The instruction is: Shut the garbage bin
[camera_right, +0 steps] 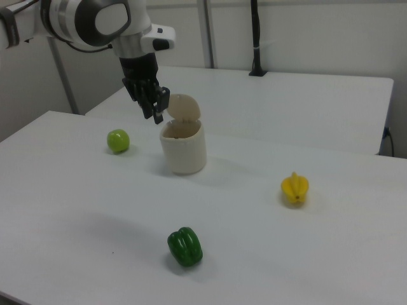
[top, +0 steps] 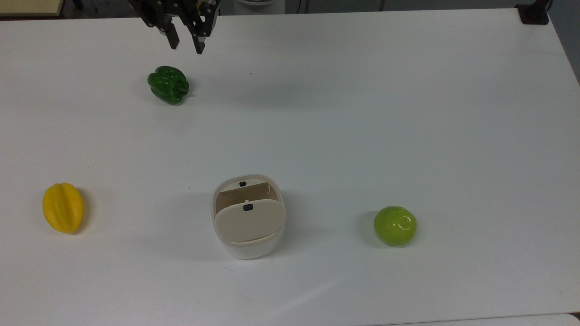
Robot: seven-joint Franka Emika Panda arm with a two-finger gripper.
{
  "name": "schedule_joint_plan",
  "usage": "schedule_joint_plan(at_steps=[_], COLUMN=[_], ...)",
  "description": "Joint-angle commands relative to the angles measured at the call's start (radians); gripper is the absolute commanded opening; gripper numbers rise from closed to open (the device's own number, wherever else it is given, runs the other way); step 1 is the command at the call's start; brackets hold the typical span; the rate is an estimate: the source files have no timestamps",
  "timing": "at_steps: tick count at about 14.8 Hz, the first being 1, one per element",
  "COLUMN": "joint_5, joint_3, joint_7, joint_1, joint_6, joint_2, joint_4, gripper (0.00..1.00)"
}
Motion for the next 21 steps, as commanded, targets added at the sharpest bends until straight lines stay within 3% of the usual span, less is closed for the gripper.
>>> schedule_joint_plan(at_steps=[1, 7, 10, 12, 21], joint_5=[0.046, 0.113, 0.202, 0.225, 0.193], joint_3=[-0.003, 0.003, 0.003, 0.004, 0.001], joint_7=[-0.011, -0.051, -0.054, -0.067, -0.070], joint_1=[0.004, 0.017, 0.018, 0.040, 0.133], joint_6=[0.118, 0.366, 0.542, 0.653, 1.055], joint_2=[-0.016, 0.006, 0.039, 0.069, 0.239], joint_4=[-0.020, -0.026, -0.023, -0.022, -0.007], gripper=[0.00, 0.00, 0.00, 0.00, 0.00])
